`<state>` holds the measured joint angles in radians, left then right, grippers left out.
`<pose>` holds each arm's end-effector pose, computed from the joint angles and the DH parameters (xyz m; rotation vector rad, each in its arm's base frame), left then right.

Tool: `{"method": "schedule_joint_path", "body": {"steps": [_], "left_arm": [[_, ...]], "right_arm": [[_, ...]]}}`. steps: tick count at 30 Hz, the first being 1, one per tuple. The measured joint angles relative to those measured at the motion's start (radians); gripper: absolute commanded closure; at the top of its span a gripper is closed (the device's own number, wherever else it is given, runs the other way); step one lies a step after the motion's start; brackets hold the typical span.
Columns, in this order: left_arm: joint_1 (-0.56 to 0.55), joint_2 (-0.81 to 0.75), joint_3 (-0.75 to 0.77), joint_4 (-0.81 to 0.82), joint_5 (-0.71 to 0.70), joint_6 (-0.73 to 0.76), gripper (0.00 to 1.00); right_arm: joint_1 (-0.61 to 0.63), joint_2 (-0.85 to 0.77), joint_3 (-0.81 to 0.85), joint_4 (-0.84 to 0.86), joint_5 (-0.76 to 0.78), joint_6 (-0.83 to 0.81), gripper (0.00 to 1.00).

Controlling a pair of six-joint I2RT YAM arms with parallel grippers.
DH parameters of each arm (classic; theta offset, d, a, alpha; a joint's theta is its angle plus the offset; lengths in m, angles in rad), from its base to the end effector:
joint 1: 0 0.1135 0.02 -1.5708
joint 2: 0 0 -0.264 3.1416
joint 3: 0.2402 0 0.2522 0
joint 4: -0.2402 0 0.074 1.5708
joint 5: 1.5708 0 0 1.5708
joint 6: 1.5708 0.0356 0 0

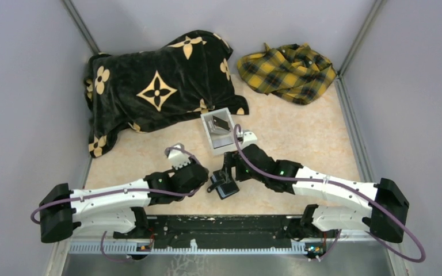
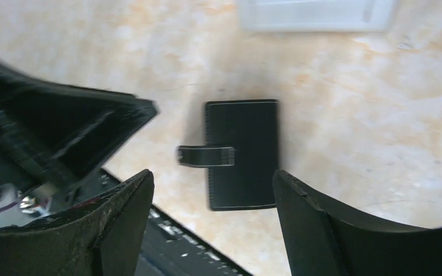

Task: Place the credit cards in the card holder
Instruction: Close the card holder at the center of the board.

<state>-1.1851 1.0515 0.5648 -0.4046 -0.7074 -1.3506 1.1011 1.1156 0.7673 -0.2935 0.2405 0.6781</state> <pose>0.0956 -0.1739 0.2025 -0.4748 2.2006 -0.5072 0.1169 0.2116 0.2584 -0.3443 2.2626 0.7154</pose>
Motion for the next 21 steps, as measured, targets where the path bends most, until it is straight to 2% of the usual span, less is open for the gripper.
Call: {"method": "schedule_joint_path", "body": {"steps": [5, 9, 14, 21], "left_arm": [[0.0, 0.116, 0.143, 0.037, 0.013, 0.157, 0.48], [0.003, 0.218, 0.216, 0.087, 0.061, 0.248, 0.54], [0.01, 0.32, 0.23, 0.112, 0.134, 0.308, 0.64], [0.014, 0.365, 0.221, 0.114, 0.2, 0.32, 0.68]], "right_arm": [[-0.14, -0.007, -0.109, 0.054, -0.096, -0.003, 0.23], [-0.204, -0.001, -0.193, 0.121, -0.178, -0.001, 0.23], [-0.234, 0.042, -0.258, 0.217, -0.263, 0.016, 0.23], [-0.247, 0.071, -0.318, 0.319, -0.33, 0.044, 0.23]]}}
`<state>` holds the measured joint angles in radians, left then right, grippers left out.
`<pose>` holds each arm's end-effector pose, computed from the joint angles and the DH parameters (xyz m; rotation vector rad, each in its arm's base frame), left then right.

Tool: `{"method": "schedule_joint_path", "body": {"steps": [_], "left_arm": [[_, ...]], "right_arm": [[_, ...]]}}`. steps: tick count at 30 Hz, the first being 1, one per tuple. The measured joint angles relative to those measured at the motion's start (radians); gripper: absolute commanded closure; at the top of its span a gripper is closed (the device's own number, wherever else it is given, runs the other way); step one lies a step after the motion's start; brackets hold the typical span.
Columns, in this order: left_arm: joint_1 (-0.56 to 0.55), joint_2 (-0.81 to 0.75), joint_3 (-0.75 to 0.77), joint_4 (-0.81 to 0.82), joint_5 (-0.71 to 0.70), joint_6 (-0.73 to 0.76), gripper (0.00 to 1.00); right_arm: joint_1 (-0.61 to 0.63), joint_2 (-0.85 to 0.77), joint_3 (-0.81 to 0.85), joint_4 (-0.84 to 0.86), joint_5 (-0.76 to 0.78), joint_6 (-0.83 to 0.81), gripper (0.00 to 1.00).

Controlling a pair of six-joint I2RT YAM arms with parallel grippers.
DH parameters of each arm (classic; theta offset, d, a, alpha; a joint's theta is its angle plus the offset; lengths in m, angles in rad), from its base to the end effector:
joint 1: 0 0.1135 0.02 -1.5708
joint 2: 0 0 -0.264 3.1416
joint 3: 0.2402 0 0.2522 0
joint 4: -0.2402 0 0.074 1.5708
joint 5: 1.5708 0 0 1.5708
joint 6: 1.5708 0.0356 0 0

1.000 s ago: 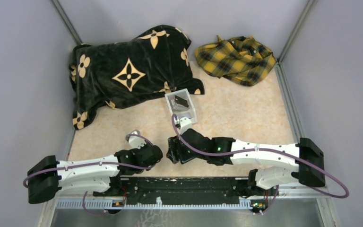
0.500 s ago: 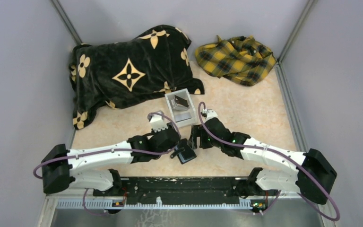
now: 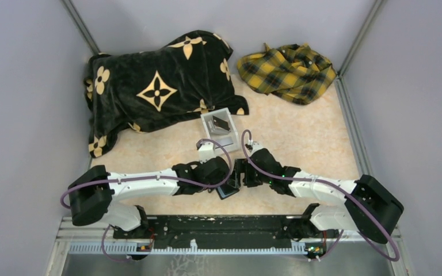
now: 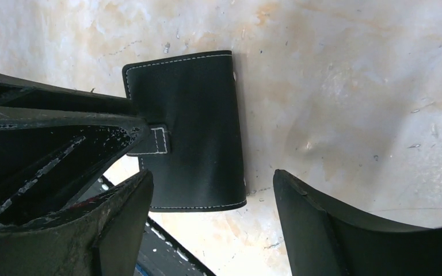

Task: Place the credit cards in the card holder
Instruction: Close the card holder at the center of the board.

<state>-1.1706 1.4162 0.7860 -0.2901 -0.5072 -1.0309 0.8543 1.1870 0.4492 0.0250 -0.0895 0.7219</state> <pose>0.1236 -0.2477 0.1948 -0.0413 2.3823 -0.4350 0.1457 0.1722 0.1663 -0.2126 2.4468 0.8739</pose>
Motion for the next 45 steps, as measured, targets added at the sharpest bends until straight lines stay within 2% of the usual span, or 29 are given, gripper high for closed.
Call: {"method": "schedule_joint_path", "body": {"steps": [12, 19, 23, 26, 32, 40, 43, 45], "left_arm": [[0.002, 0.02, -0.095, 0.03, 0.056, -0.042, 0.7], [0.006, 0.039, -0.1, 0.072, 0.069, -0.064, 0.71], [0.006, 0.053, -0.1, 0.103, 0.074, -0.079, 0.71], [0.006, 0.058, -0.103, 0.114, 0.076, -0.085, 0.71], [0.006, 0.053, -0.125, 0.145, 0.077, -0.107, 0.71], [0.022, 0.053, -0.145, 0.179, 0.088, -0.121, 0.69], [0.033, 0.051, -0.143, 0.179, 0.097, -0.119, 0.68], [0.042, 0.049, -0.138, 0.179, 0.109, -0.118, 0.62]], "right_arm": [[-0.019, 0.062, -0.061, 0.147, -0.06, 0.043, 0.23], [-0.021, 0.1, -0.083, 0.253, -0.086, 0.07, 0.24], [-0.022, 0.132, -0.101, 0.337, -0.106, 0.089, 0.28], [-0.024, 0.16, -0.117, 0.408, -0.123, 0.101, 0.35], [-0.036, 0.23, -0.169, 0.574, -0.148, 0.143, 0.58], [-0.046, 0.251, -0.214, 0.638, -0.14, 0.19, 1.0], [-0.046, 0.234, -0.213, 0.618, -0.136, 0.197, 1.0], [-0.046, 0.211, -0.206, 0.581, -0.127, 0.195, 1.0]]}}
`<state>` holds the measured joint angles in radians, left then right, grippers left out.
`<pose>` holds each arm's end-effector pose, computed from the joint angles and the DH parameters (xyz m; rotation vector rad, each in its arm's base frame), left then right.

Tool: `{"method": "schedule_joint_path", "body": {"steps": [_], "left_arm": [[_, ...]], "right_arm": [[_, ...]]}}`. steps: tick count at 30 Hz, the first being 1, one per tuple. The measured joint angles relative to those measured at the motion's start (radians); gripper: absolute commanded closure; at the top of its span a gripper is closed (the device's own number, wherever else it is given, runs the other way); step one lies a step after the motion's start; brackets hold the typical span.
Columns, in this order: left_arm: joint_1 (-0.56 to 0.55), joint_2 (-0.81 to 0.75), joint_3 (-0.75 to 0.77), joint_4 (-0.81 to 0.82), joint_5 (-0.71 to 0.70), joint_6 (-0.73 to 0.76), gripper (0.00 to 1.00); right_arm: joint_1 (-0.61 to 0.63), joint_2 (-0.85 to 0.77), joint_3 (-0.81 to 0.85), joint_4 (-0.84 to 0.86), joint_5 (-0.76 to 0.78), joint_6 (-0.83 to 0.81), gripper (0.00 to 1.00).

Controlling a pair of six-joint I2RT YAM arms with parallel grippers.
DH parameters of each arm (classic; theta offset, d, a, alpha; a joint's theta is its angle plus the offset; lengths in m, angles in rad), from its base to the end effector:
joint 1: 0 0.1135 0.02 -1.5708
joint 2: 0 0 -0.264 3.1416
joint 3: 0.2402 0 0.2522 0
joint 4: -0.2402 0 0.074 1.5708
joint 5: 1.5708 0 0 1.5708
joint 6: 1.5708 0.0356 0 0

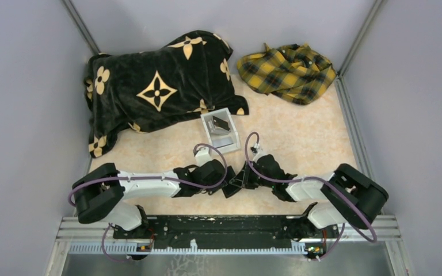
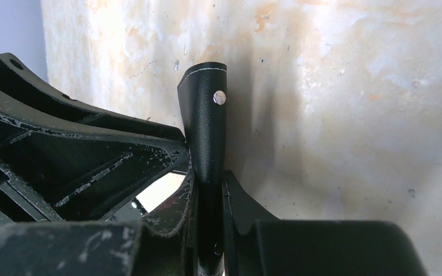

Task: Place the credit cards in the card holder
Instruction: Close the card holder at the center of the board.

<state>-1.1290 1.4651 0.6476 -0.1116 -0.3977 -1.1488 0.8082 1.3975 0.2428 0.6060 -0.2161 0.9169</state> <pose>0.1268 -0.2358 0.1528 -0.1898 2.4680 -0.5371 0.1473 0.1652 0.1170 -0.0152 2.3716 1.1752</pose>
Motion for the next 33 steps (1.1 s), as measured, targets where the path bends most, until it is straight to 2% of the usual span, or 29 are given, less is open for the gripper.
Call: {"method": "schedule_joint_path", "body": {"steps": [4, 7, 10, 16, 19, 26, 33], "left_arm": [[0.013, 0.003, 0.031, -0.031, 0.01, 0.006, 0.41], [0.016, -0.012, 0.063, -0.084, -0.011, 0.018, 0.32], [0.021, -0.072, 0.074, -0.137, -0.048, 0.024, 0.28], [0.026, -0.237, 0.071, -0.216, -0.111, 0.019, 0.28], [0.026, -0.314, 0.043, -0.236, -0.127, 0.006, 0.28], [0.026, -0.456, -0.097, -0.299, -0.14, -0.067, 0.29], [0.026, -0.526, -0.176, -0.36, -0.15, -0.156, 0.29]], "right_arm": [[0.003, -0.111, 0.054, -0.196, 0.037, -0.047, 1.0], [0.008, -0.217, 0.127, -0.408, 0.092, -0.104, 1.0], [0.01, -0.291, 0.222, -0.59, 0.148, -0.155, 1.0], [0.066, -0.338, 0.425, -0.863, 0.345, -0.245, 1.0], [0.155, -0.284, 0.535, -1.017, 0.481, -0.273, 1.0], [0.323, 0.008, 0.796, -1.323, 0.793, -0.256, 1.0], [0.399, 0.25, 0.899, -1.495, 0.966, -0.158, 1.0]]}}
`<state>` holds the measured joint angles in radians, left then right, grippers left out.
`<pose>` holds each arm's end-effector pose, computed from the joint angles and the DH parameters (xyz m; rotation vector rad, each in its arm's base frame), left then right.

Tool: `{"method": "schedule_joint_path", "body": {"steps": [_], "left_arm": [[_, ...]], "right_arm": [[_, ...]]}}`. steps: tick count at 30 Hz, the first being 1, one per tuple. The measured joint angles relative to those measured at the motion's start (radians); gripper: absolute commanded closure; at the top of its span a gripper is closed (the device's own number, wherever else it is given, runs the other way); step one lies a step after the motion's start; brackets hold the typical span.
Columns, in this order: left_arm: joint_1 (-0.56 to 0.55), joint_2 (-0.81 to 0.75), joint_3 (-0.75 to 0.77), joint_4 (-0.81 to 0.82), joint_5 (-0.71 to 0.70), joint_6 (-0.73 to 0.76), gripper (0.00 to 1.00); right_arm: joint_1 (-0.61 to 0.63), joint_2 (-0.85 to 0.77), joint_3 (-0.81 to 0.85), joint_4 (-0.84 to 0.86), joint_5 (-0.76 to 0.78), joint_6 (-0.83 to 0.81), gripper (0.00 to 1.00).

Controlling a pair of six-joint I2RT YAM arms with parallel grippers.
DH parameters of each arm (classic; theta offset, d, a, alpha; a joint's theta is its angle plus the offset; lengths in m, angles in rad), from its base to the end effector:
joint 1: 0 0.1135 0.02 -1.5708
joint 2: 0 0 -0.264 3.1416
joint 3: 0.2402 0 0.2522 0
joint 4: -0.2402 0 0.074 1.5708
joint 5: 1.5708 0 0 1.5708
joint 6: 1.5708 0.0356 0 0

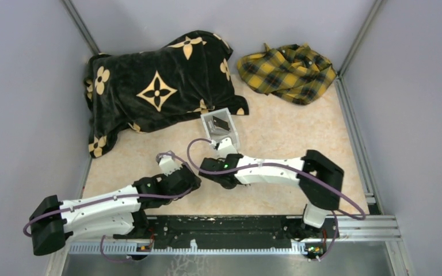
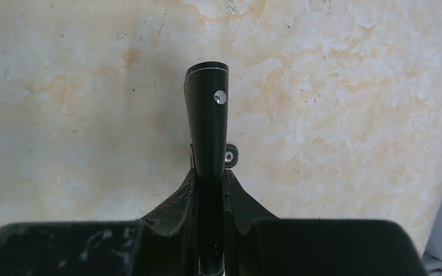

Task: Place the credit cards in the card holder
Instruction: Close the card holder at the center of the board.

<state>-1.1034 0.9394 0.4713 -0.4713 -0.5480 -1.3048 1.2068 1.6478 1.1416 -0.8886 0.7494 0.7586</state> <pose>0.0938 -0.1447 0.1854 -0.4554 2.3396 -0.4845 0.1299 0.2728 0.2119 -0.4527 2.3612 -0.3479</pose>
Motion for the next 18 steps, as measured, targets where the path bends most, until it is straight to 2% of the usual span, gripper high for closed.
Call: {"method": "schedule_joint_path", "body": {"steps": [5, 12, 16, 18], "left_arm": [[0.0, -0.045, -0.055, -0.01, -0.001, -0.05, 0.29], [0.0, -0.1, -0.102, -0.042, -0.003, -0.103, 0.29], [0.001, -0.099, -0.105, -0.061, -0.007, -0.123, 0.28], [0.002, -0.095, -0.106, -0.071, -0.009, -0.129, 0.28]], "right_arm": [[0.021, 0.184, 0.09, -0.079, 0.084, 0.066, 0.99], [0.07, 0.328, 0.199, -0.101, 0.119, 0.09, 0.58], [0.092, 0.375, 0.233, -0.089, 0.082, 0.103, 0.48], [0.094, 0.382, 0.238, -0.089, 0.065, 0.109, 0.46]]}}
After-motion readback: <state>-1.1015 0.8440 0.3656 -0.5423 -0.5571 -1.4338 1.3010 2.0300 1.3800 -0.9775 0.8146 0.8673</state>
